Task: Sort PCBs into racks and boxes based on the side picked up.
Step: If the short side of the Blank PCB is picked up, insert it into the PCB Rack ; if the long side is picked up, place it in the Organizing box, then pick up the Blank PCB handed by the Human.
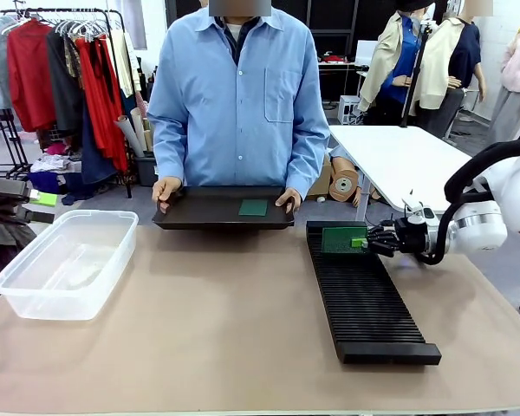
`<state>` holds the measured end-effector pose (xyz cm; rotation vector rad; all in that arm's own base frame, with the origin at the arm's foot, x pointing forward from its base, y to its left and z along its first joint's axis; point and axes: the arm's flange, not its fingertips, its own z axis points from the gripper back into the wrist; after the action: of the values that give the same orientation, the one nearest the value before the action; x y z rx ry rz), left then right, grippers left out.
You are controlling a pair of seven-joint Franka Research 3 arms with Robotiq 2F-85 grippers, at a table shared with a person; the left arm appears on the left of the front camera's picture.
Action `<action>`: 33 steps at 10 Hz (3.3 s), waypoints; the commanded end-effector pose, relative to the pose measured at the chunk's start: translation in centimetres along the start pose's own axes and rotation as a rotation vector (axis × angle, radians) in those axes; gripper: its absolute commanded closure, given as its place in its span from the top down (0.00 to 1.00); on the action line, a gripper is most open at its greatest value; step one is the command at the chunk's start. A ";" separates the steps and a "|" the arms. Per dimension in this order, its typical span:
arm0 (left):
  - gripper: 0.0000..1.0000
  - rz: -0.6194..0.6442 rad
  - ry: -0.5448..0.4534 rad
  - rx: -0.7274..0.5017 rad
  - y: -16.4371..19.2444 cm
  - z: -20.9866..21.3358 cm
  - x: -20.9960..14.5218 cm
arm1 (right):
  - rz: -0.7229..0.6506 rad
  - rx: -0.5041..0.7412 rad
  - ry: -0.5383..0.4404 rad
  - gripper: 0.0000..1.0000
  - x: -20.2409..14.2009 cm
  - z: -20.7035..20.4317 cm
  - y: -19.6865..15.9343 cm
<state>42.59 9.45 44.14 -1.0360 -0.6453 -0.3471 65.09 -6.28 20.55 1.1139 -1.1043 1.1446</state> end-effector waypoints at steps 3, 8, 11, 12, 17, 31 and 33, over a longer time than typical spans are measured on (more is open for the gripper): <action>1.00 -0.002 -0.006 -0.001 -0.2 0.1 0.1 | 0.021 0.009 0.081 0.00 0.9 -0.7 -0.7; 1.00 -0.002 -0.006 -0.001 -0.2 0.1 0.1 | 0.007 0.008 0.031 0.00 -0.2 -0.8 -1.4; 1.00 -0.002 -0.006 -0.001 -0.2 0.1 0.1 | -0.024 0.005 0.026 0.00 -0.3 -0.1 -1.4; 1.00 -0.002 -0.006 -0.001 -0.2 0.1 0.1 | -0.036 0.005 0.028 0.00 -0.3 0.0 -1.4; 1.00 -0.002 -0.006 -0.001 -0.2 0.1 0.1 | -0.090 0.021 -0.033 0.72 0.5 1.0 -1.4; 1.00 -0.002 -0.006 -0.001 -0.2 0.1 0.1 | -0.098 0.014 -0.016 1.00 0.2 1.6 -0.4; 1.00 -0.002 -0.006 -0.001 -0.2 0.1 0.1 | -0.098 0.014 -0.016 1.00 0.2 1.6 -0.4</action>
<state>42.59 9.45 44.14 -1.0360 -0.6453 -0.3471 65.41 -7.83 20.88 1.1812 -1.0399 1.0677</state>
